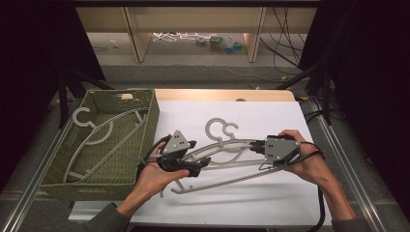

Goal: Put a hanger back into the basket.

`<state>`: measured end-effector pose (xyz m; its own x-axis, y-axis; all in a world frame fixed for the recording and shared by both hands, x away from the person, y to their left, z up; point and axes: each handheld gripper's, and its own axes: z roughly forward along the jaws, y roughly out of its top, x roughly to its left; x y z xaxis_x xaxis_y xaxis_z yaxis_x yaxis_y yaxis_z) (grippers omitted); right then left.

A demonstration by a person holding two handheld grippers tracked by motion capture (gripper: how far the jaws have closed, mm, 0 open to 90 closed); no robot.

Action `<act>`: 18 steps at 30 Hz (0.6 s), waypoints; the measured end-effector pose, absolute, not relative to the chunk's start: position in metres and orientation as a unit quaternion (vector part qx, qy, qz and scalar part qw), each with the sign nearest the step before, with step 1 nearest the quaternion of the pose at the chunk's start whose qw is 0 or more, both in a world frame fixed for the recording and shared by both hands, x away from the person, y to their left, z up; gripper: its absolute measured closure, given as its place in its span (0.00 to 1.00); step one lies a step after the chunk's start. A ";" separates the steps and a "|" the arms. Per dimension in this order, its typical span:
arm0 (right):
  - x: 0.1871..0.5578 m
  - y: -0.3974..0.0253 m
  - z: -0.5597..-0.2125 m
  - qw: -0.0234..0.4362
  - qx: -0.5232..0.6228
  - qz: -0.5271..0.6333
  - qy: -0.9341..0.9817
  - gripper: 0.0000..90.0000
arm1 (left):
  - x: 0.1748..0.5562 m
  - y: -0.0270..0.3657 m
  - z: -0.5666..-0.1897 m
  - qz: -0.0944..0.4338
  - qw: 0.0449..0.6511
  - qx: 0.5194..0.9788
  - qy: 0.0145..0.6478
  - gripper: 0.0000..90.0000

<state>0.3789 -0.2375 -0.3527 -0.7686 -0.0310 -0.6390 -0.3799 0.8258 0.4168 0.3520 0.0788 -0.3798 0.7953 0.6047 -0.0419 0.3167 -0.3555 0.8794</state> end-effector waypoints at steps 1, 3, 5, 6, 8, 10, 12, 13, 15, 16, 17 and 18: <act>0.377 -0.235 -0.354 0.320 -0.110 0.283 0.897 0.91 | 0.354 0.077 -0.381 0.142 0.495 0.809 0.284 0.36; 0.373 -0.235 -0.353 0.322 -0.105 0.279 0.898 0.91 | 0.357 0.073 -0.383 0.127 0.494 0.813 0.279 0.38; 0.371 -0.234 -0.353 0.322 -0.115 0.280 0.897 0.91 | 0.359 0.070 -0.384 0.121 0.489 0.818 0.278 0.41; 0.370 -0.233 -0.353 0.320 -0.115 0.277 0.899 0.91 | 0.360 0.070 -0.384 0.119 0.490 0.818 0.279 0.42; 0.367 -0.232 -0.354 0.316 -0.104 0.276 0.902 0.92 | 0.363 0.068 -0.386 0.114 0.489 0.822 0.270 0.47; 0.367 -0.230 -0.354 0.320 -0.116 0.276 0.899 0.91 | 0.363 0.066 -0.388 0.111 0.487 0.825 0.262 0.50; 0.367 -0.228 -0.353 0.320 -0.127 0.281 0.896 0.91 | 0.364 0.065 -0.389 0.103 0.484 0.830 0.257 0.55; 0.367 -0.228 -0.353 0.320 -0.127 0.281 0.896 0.91 | 0.364 0.065 -0.389 0.103 0.484 0.830 0.257 0.58; 0.366 -0.227 -0.354 0.321 -0.128 0.282 0.895 0.91 | 0.364 0.065 -0.389 0.102 0.490 0.828 0.251 0.67; 0.365 -0.227 -0.354 0.319 -0.121 0.281 0.897 0.91 | 0.364 0.065 -0.390 0.096 0.491 0.830 0.246 0.71; 0.365 -0.227 -0.354 0.319 -0.121 0.281 0.897 0.91 | 0.365 0.065 -0.390 0.096 0.489 0.835 0.235 0.71; 0.363 -0.225 -0.357 0.317 -0.107 0.291 0.896 0.91 | 0.364 0.064 -0.391 0.101 0.486 0.837 0.230 0.73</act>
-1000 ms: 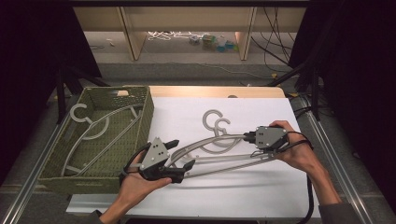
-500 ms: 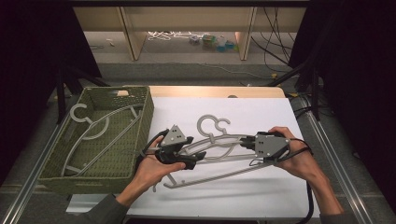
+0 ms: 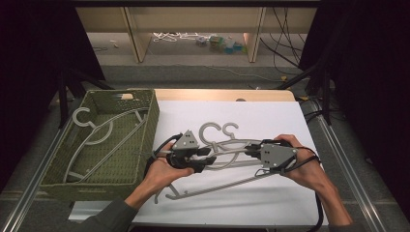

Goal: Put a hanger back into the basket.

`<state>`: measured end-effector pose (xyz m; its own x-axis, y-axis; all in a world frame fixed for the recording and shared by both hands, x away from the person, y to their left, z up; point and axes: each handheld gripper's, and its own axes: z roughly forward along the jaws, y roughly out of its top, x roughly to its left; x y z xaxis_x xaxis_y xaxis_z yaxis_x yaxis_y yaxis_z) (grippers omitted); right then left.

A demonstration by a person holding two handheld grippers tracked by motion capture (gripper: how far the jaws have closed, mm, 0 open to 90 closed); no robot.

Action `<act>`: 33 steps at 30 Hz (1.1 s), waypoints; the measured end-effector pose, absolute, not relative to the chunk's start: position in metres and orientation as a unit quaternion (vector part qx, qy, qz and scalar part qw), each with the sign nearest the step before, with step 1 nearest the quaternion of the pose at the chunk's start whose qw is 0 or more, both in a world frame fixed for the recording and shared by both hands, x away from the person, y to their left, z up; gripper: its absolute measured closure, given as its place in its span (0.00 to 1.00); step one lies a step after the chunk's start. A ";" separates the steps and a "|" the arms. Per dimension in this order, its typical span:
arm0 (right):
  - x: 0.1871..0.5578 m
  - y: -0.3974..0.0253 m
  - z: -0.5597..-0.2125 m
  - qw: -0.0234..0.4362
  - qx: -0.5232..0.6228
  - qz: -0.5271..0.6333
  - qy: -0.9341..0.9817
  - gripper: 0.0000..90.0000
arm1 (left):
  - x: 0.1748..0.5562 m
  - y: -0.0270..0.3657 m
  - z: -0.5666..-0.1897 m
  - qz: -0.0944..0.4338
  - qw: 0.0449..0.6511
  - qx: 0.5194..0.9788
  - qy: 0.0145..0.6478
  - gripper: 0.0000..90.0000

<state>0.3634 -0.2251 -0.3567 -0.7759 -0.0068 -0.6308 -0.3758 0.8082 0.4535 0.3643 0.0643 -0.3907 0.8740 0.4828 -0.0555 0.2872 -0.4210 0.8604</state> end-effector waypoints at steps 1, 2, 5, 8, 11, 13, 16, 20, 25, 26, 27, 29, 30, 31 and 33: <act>0.365 -0.224 -0.356 0.314 -0.126 0.290 0.895 0.91 | 0.364 0.064 -0.391 0.098 0.482 0.840 0.228 0.79; 0.365 -0.224 -0.356 0.315 -0.122 0.287 0.897 0.91 | 0.363 0.063 -0.393 0.102 0.476 0.847 0.212 0.81; 0.363 -0.223 -0.357 0.318 -0.113 0.281 0.898 0.91 | 0.362 0.063 -0.393 0.105 0.474 0.849 0.207 0.87; 0.363 -0.222 -0.360 0.311 -0.108 0.296 0.897 0.91 | 0.360 0.063 -0.391 0.115 0.468 0.855 0.190 0.89; 0.363 -0.222 -0.361 0.314 -0.106 0.299 0.895 0.91 | 0.357 0.063 -0.387 0.118 0.459 0.864 0.172 0.91; 0.365 -0.221 -0.363 0.310 -0.109 0.304 0.894 0.90 | 0.355 0.063 -0.388 0.120 0.454 0.866 0.174 0.91; 0.366 -0.219 -0.365 0.302 -0.078 0.313 0.897 0.85 | 0.354 0.063 -0.390 0.129 0.450 0.866 0.178 0.91; 0.365 -0.218 -0.366 0.304 0.002 0.345 0.888 0.61 | 0.357 0.069 -0.391 0.128 0.439 0.869 0.191 0.91; 0.360 -0.218 -0.366 0.304 0.142 0.422 0.842 0.45 | 0.359 0.080 -0.391 0.132 0.437 0.866 0.204 0.91; 0.358 -0.219 -0.368 0.299 0.157 0.434 0.835 0.43 | 0.358 0.082 -0.391 0.129 0.441 0.861 0.216 0.91; 0.356 -0.219 -0.369 0.300 0.174 0.444 0.826 0.41 | 0.358 0.082 -0.391 0.129 0.441 0.861 0.216 0.91; 0.352 -0.219 -0.372 0.303 0.198 0.452 0.815 0.35 | 0.360 0.092 -0.390 0.121 0.450 0.854 0.233 0.91; 0.352 -0.219 -0.372 0.303 0.198 0.452 0.815 0.35 | 0.360 0.092 -0.390 0.121 0.450 0.854 0.233 0.91; 0.349 -0.219 -0.373 0.308 0.209 0.455 0.809 0.34 | 0.361 0.096 -0.389 0.122 0.449 0.854 0.235 0.91; 0.341 -0.220 -0.377 0.306 0.236 0.471 0.793 0.27 | 0.362 0.102 -0.386 0.119 0.456 0.844 0.255 0.91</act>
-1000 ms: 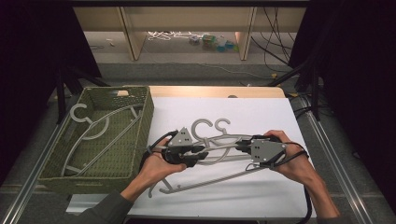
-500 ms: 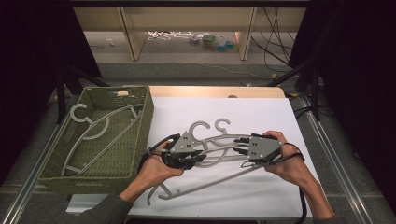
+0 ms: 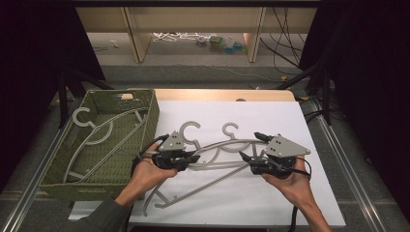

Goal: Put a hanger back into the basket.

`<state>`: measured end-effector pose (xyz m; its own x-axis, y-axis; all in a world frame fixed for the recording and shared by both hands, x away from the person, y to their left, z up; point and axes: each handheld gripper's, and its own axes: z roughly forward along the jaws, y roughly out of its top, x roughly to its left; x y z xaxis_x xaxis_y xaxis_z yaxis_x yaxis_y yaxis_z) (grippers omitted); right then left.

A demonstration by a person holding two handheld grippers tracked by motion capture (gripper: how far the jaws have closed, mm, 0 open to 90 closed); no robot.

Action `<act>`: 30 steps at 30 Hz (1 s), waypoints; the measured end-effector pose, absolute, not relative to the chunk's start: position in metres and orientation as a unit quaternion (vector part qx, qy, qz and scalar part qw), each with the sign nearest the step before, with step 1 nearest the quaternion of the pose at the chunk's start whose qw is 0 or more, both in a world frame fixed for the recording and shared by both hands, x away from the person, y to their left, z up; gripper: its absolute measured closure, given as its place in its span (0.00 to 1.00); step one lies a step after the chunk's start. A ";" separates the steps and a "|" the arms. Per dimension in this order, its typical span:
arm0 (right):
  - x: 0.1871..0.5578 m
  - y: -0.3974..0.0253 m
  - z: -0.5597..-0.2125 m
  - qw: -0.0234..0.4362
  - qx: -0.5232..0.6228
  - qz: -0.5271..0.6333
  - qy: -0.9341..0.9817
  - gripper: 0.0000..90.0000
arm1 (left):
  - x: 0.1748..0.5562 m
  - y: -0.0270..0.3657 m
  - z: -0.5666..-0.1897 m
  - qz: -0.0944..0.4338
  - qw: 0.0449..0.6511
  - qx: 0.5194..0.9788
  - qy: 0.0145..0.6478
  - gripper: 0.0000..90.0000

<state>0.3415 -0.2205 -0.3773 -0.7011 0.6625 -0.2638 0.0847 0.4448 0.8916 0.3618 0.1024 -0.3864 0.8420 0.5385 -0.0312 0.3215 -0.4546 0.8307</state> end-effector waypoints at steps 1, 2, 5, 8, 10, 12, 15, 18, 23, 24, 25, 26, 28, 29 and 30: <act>0.341 -0.220 -0.377 0.306 0.236 0.471 0.793 0.27 | 0.362 0.102 -0.386 0.119 0.456 0.844 0.255 0.91; 0.338 -0.221 -0.379 0.314 0.242 0.473 0.786 0.27 | 0.363 0.105 -0.385 0.118 0.457 0.843 0.258 0.91; 0.327 -0.224 -0.385 0.316 0.261 0.487 0.771 0.25 | 0.363 0.112 -0.382 0.118 0.465 0.835 0.271 0.91; 0.319 -0.226 -0.392 0.304 0.275 0.505 0.760 0.25 | 0.363 0.119 -0.378 0.112 0.473 0.825 0.286 0.91; 0.310 -0.228 -0.400 0.308 0.287 0.508 0.751 0.25 | 0.363 0.123 -0.375 0.109 0.480 0.819 0.294 0.91; 0.305 -0.229 -0.404 0.298 0.290 0.515 0.750 0.25 | 0.363 0.128 -0.372 0.107 0.486 0.814 0.299 0.91; 0.302 -0.229 -0.409 0.305 0.294 0.517 0.744 0.24 | 0.363 0.134 -0.369 0.100 0.495 0.807 0.306 0.91; 0.298 -0.228 -0.417 0.287 0.302 0.524 0.743 0.23 | 0.362 0.141 -0.361 0.107 0.501 0.800 0.313 0.91; 0.293 -0.226 -0.422 0.269 0.308 0.518 0.751 0.23 | 0.362 0.149 -0.351 0.107 0.511 0.791 0.319 0.91; 0.292 -0.225 -0.423 0.274 0.309 0.525 0.744 0.23 | 0.361 0.152 -0.347 0.114 0.512 0.789 0.318 0.91; 0.291 -0.224 -0.424 0.265 0.311 0.528 0.744 0.23 | 0.362 0.153 -0.346 0.117 0.515 0.789 0.313 0.91; 0.290 -0.224 -0.424 0.257 0.312 0.528 0.746 0.23 | 0.362 0.153 -0.346 0.117 0.515 0.789 0.313 0.91; 0.288 -0.224 -0.425 0.259 0.307 0.530 0.747 0.23 | 0.361 0.158 -0.341 0.112 0.519 0.786 0.316 0.91; 0.288 -0.224 -0.425 0.259 0.307 0.530 0.747 0.23 | 0.361 0.158 -0.341 0.112 0.519 0.786 0.316 0.91; 0.287 -0.224 -0.426 0.267 0.307 0.530 0.744 0.23 | 0.361 0.161 -0.340 0.110 0.523 0.783 0.320 0.91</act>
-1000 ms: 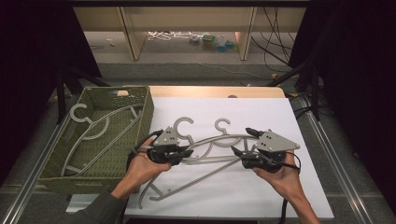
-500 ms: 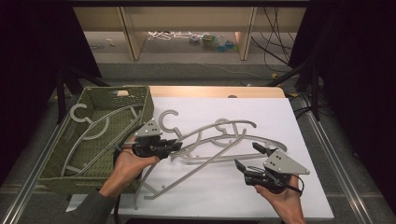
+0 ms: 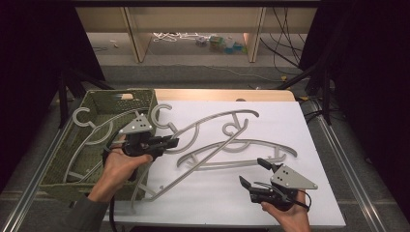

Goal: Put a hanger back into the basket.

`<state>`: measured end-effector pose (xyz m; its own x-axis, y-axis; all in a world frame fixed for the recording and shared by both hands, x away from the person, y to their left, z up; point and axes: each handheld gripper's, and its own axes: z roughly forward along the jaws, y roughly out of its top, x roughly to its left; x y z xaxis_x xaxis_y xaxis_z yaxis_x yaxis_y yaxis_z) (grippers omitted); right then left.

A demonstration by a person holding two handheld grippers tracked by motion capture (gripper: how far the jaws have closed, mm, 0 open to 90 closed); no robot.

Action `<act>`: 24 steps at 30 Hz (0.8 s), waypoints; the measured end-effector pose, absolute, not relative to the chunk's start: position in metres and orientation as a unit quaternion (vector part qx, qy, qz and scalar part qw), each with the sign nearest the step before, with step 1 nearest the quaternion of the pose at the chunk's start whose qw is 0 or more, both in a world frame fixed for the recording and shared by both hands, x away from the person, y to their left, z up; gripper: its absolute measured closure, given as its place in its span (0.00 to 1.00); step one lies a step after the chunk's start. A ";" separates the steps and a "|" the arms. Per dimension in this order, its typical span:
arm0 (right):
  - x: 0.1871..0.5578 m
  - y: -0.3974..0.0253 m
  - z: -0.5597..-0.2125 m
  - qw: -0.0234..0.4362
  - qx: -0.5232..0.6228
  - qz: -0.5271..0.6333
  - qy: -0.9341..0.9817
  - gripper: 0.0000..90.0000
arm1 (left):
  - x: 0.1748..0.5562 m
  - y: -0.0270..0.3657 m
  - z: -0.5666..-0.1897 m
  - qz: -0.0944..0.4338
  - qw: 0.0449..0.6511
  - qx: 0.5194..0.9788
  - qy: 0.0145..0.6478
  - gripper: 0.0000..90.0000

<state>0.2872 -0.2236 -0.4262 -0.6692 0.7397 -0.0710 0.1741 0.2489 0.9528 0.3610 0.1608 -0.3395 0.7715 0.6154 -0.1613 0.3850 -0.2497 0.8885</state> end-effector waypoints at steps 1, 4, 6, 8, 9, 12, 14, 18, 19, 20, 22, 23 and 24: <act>0.285 -0.224 -0.427 0.259 0.311 0.529 0.746 0.23 | 0.361 0.164 -0.337 0.109 0.526 0.780 0.321 0.91; 0.284 -0.224 -0.428 0.261 0.310 0.529 0.746 0.23 | 0.362 0.174 -0.331 0.096 0.532 0.775 0.327 0.91; 0.283 -0.225 -0.428 0.258 0.311 0.524 0.750 0.23 | 0.363 0.182 -0.324 0.090 0.535 0.770 0.336 0.91; 0.284 -0.225 -0.429 0.254 0.310 0.526 0.750 0.22 | 0.366 0.193 -0.312 0.085 0.540 0.764 0.343 0.91; 0.284 -0.225 -0.429 0.254 0.310 0.526 0.750 0.22 | 0.366 0.193 -0.312 0.085 0.540 0.764 0.343 0.91; 0.284 -0.223 -0.429 0.246 0.307 0.532 0.750 0.22 | 0.374 0.208 -0.296 0.089 0.540 0.762 0.346 0.91; 0.285 -0.223 -0.429 0.254 0.301 0.534 0.748 0.23 | 0.375 0.213 -0.293 0.093 0.539 0.759 0.353 0.91; 0.283 -0.223 -0.428 0.240 0.307 0.524 0.757 0.23 | 0.381 0.231 -0.285 0.109 0.534 0.753 0.370 0.91; 0.284 -0.223 -0.429 0.250 0.301 0.527 0.754 0.23 | 0.383 0.237 -0.284 0.117 0.531 0.750 0.375 0.91; 0.284 -0.223 -0.429 0.250 0.301 0.527 0.754 0.23 | 0.385 0.241 -0.283 0.123 0.529 0.749 0.379 0.91; 0.283 -0.223 -0.429 0.241 0.307 0.526 0.756 0.23 | 0.388 0.252 -0.282 0.138 0.522 0.747 0.388 0.91; 0.284 -0.223 -0.429 0.247 0.303 0.526 0.755 0.23 | 0.390 0.256 -0.282 0.142 0.520 0.745 0.394 0.91; 0.285 -0.223 -0.429 0.249 0.303 0.526 0.755 0.23 | 0.392 0.261 -0.282 0.144 0.518 0.743 0.399 0.91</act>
